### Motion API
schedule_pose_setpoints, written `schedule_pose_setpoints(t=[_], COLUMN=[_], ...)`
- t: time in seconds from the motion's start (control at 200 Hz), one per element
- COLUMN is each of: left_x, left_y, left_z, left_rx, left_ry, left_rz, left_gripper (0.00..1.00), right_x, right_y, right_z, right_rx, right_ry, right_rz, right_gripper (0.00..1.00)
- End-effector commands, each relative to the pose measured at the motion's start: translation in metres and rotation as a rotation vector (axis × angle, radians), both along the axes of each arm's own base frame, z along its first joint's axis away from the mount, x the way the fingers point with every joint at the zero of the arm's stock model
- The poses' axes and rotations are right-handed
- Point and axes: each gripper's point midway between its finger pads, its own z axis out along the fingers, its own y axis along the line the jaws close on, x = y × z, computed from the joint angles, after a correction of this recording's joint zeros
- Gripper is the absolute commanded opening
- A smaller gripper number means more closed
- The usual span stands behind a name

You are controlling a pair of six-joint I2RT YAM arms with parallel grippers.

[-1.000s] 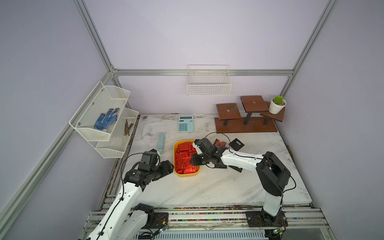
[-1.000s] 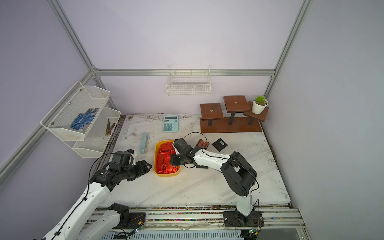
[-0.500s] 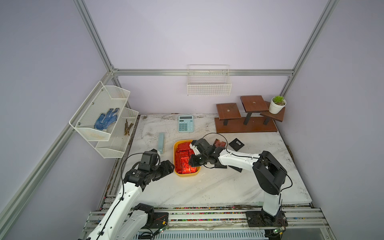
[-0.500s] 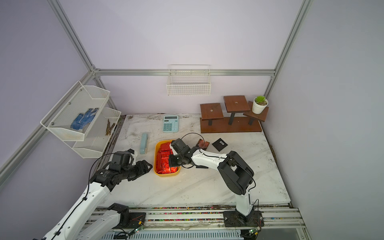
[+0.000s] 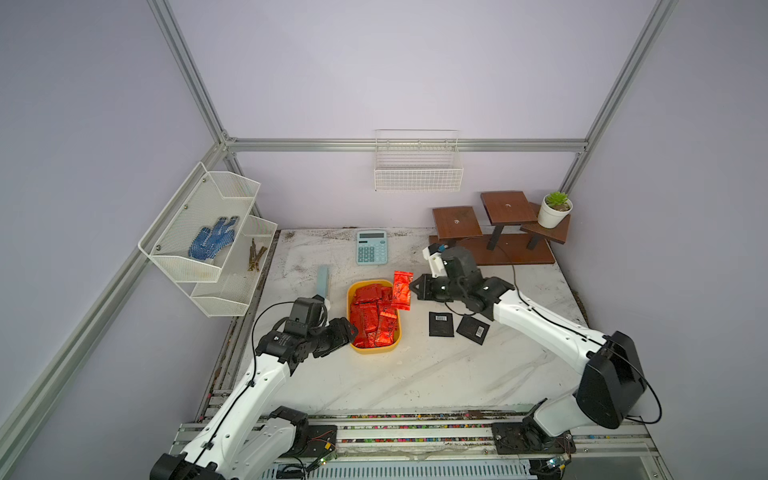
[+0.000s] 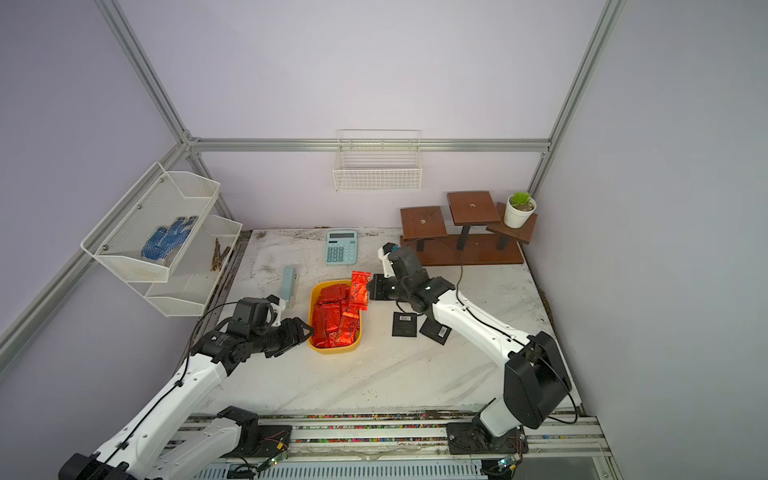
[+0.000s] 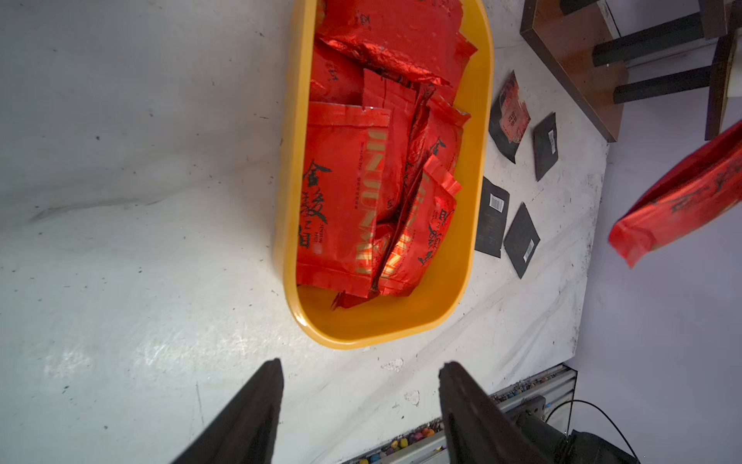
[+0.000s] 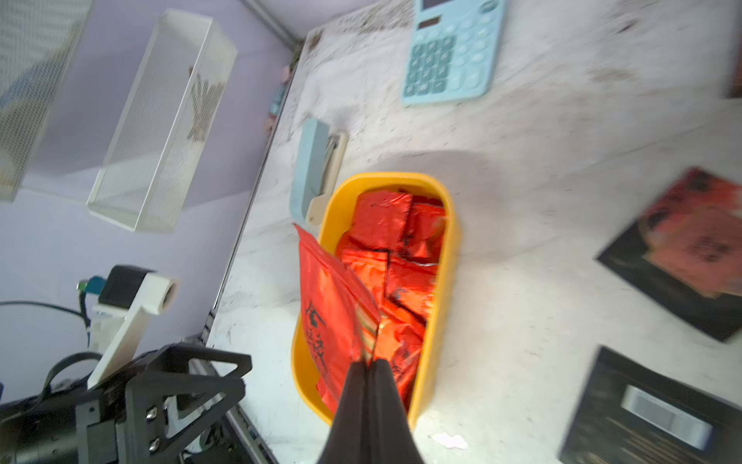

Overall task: Take the tea bags out of the storage box
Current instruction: Pick up the tea bag from the storage box, then place the tea bag at the center of the board.

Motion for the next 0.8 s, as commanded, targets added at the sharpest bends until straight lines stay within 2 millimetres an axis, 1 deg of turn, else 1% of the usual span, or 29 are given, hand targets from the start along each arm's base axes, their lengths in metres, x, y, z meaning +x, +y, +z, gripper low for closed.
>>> schedule_pose_setpoints(t=[0.0, 0.09, 0.165, 0.265, 0.36, 0.41, 0.44, 0.455, 0.5, 0.56, 0.61, 0.66, 0.685, 0.7, 0.705, 0.73, 0.795], left_x=[0.015, 0.015, 0.017, 0.019, 0.018, 0.018, 0.017, 0.017, 0.015, 0.013, 0.012, 0.009, 0.009, 0.008, 0.008, 0.007, 0.004], left_y=[-0.016, -0.023, -0.030, -0.039, -0.055, -0.063, -0.068, -0.071, -0.077, -0.084, -0.088, -0.091, -0.091, -0.092, -0.092, -0.091, -0.091], left_z=[0.026, 0.025, 0.026, 0.032, 0.040, 0.043, 0.045, 0.046, 0.048, 0.048, 0.048, 0.048, 0.048, 0.048, 0.048, 0.046, 0.046], left_rx=[-0.044, -0.045, -0.053, -0.070, -0.100, -0.106, -0.109, -0.110, -0.110, -0.110, -0.111, -0.111, -0.111, -0.112, -0.113, -0.112, -0.114], left_ry=[-0.083, -0.082, -0.085, -0.095, -0.106, -0.110, -0.112, -0.112, -0.114, -0.111, -0.112, -0.109, -0.110, -0.111, -0.111, -0.107, -0.108], left_rz=[-0.020, -0.037, -0.051, -0.071, -0.114, -0.135, -0.150, -0.156, -0.173, -0.193, -0.201, -0.208, -0.209, -0.211, -0.212, -0.211, -0.209], left_gripper=[0.65, 0.65, 0.65, 0.65, 0.65, 0.65, 0.65, 0.65, 0.65, 0.65, 0.65, 0.65, 0.65, 0.65, 0.65, 0.65, 0.65], right_x=[0.004, 0.011, 0.016, 0.024, 0.034, 0.039, 0.042, 0.046, 0.052, 0.062, 0.069, 0.078, 0.083, 0.085, 0.086, 0.089, 0.098], right_y=[-0.051, -0.090, -0.123, -0.166, -0.206, -0.223, -0.231, -0.235, -0.244, -0.257, -0.267, -0.275, -0.279, -0.282, -0.282, -0.286, -0.294], right_z=[-0.011, -0.007, -0.010, -0.019, -0.035, -0.042, -0.048, -0.046, -0.050, -0.060, -0.068, -0.073, -0.079, -0.079, -0.085, -0.095, -0.108], right_rx=[-0.018, 0.002, 0.050, 0.134, 0.219, 0.282, 0.316, 0.334, 0.371, 0.405, 0.442, 0.486, 0.506, 0.520, 0.520, 0.534, 0.569], right_ry=[0.033, 0.017, 0.026, 0.047, 0.085, 0.106, 0.123, 0.112, 0.116, 0.138, 0.160, 0.160, 0.172, 0.171, 0.184, 0.208, 0.229], right_rz=[-0.136, -0.256, -0.346, -0.469, -0.595, -0.653, -0.683, -0.692, -0.723, -0.769, -0.799, -0.800, -0.815, -0.823, -0.828, -0.844, -0.876], right_gripper=[0.00, 0.00, 0.00, 0.00, 0.00, 0.00, 0.00, 0.00, 0.00, 0.00, 0.00, 0.00, 0.00, 0.00, 0.00, 0.00, 0.00])
